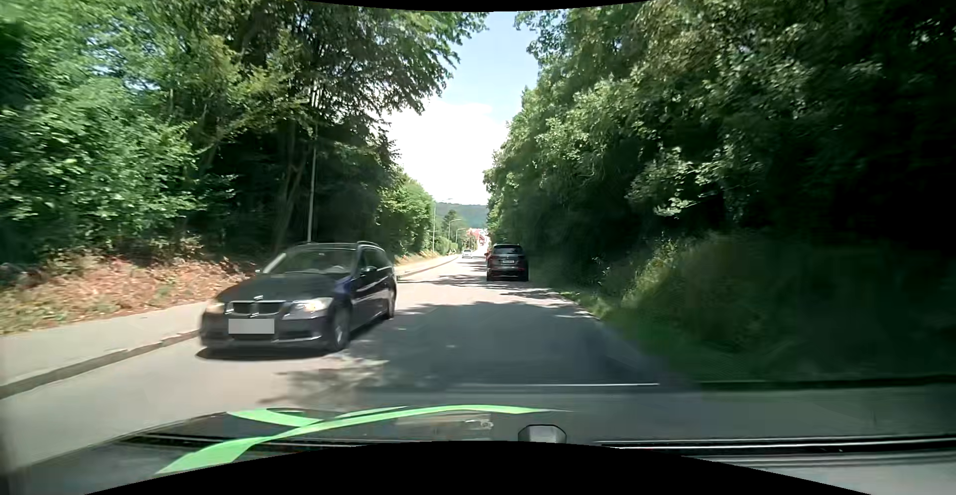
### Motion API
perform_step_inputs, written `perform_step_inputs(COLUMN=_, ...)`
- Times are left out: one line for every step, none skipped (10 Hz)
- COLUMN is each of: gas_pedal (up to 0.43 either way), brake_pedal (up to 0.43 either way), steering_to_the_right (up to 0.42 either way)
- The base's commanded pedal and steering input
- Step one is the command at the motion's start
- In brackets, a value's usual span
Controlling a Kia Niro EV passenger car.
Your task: Follow the waypoints while adhering to traffic rules and regulations
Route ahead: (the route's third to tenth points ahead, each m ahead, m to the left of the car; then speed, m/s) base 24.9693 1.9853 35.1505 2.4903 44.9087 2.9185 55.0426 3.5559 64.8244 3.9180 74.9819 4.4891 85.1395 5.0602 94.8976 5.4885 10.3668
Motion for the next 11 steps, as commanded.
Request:
perform_step_inputs(gas_pedal=0.000, brake_pedal=0.128, steering_to_the_right=-0.009)
perform_step_inputs(gas_pedal=0.000, brake_pedal=0.128, steering_to_the_right=-0.009)
perform_step_inputs(gas_pedal=0.000, brake_pedal=0.134, steering_to_the_right=-0.009)
perform_step_inputs(gas_pedal=0.000, brake_pedal=0.128, steering_to_the_right=-0.009)
perform_step_inputs(gas_pedal=0.000, brake_pedal=0.128, steering_to_the_right=-0.009)
perform_step_inputs(gas_pedal=0.000, brake_pedal=0.128, steering_to_the_right=-0.009)
perform_step_inputs(gas_pedal=0.000, brake_pedal=0.122, steering_to_the_right=-0.009)
perform_step_inputs(gas_pedal=0.000, brake_pedal=0.122, steering_to_the_right=-0.009)
perform_step_inputs(gas_pedal=0.000, brake_pedal=0.098, steering_to_the_right=-0.009)
perform_step_inputs(gas_pedal=0.000, brake_pedal=0.067, steering_to_the_right=-0.008)
perform_step_inputs(gas_pedal=0.000, brake_pedal=0.049, steering_to_the_right=-0.008)
